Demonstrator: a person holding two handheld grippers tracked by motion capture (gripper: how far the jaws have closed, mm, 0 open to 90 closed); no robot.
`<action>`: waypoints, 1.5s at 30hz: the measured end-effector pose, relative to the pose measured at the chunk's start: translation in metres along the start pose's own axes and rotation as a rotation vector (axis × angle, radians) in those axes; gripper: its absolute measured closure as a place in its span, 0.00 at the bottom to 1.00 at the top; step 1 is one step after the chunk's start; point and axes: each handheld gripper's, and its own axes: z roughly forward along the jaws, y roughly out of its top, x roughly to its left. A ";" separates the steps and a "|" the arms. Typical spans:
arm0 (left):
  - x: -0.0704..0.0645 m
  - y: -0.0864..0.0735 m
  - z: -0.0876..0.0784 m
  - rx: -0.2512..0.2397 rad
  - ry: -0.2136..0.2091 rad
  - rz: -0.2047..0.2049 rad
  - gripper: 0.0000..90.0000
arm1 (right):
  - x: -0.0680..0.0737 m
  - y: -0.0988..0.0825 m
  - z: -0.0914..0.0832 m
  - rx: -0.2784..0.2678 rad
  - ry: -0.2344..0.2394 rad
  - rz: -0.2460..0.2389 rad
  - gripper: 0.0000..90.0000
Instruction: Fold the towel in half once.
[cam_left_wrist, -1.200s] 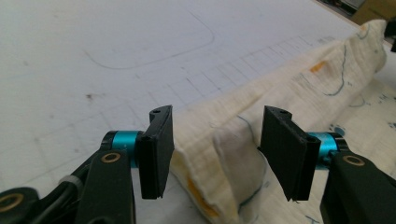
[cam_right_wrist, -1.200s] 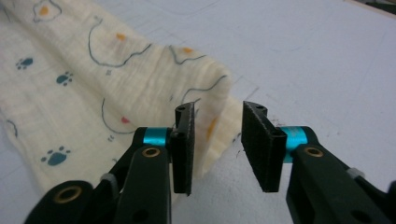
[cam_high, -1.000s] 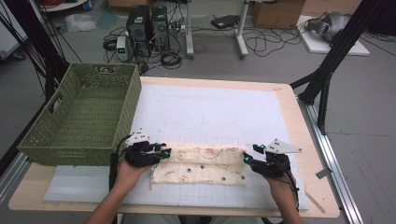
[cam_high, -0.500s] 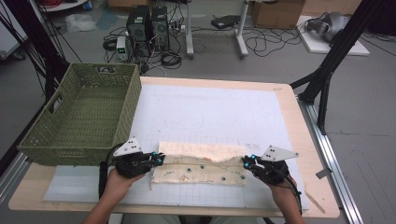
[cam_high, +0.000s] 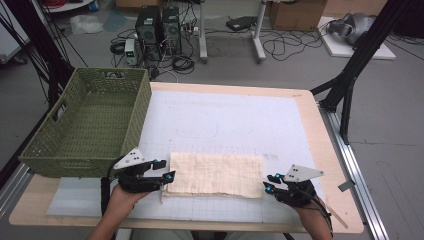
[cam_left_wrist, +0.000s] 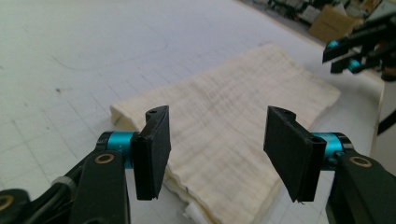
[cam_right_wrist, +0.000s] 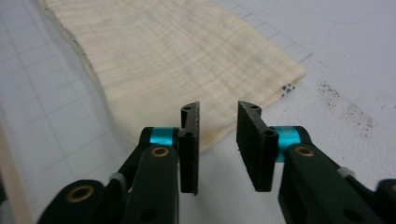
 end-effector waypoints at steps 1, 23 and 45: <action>0.001 0.001 -0.001 -0.011 0.012 -0.007 0.46 | 0.000 -0.001 -0.003 -0.006 0.008 0.008 0.69; 0.024 -0.002 0.055 0.222 0.169 -0.016 0.92 | 0.006 0.012 0.045 0.063 0.006 0.048 0.81; 0.041 0.023 0.057 0.101 0.161 -0.051 0.52 | -0.031 0.029 0.036 -0.037 -0.197 0.196 0.40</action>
